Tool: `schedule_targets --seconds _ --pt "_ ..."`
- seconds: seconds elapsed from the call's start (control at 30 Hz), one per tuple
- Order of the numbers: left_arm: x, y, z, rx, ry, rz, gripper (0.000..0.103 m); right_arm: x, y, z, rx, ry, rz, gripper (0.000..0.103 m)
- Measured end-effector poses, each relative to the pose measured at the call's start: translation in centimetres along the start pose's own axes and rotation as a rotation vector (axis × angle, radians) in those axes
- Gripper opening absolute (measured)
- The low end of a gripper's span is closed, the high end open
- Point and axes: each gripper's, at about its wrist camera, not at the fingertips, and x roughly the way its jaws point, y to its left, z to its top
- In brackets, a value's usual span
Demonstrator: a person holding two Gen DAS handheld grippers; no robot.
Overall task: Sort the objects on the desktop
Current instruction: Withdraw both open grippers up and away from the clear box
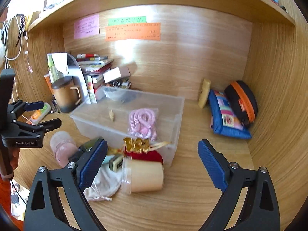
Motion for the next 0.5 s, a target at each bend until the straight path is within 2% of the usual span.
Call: schedule_targets --seconds 0.27,0.5 --pt "1.4 1.2 -2.8 -0.075 0.072 -0.018 0.095 2.2 -0.6 -2.3 0.027 0.093 0.006 0.094" --pt "1.3 1.2 -3.5 -0.087 0.068 -0.060 0.096 4.0 -0.6 -3.2 0.041 0.147 0.029 0.094"
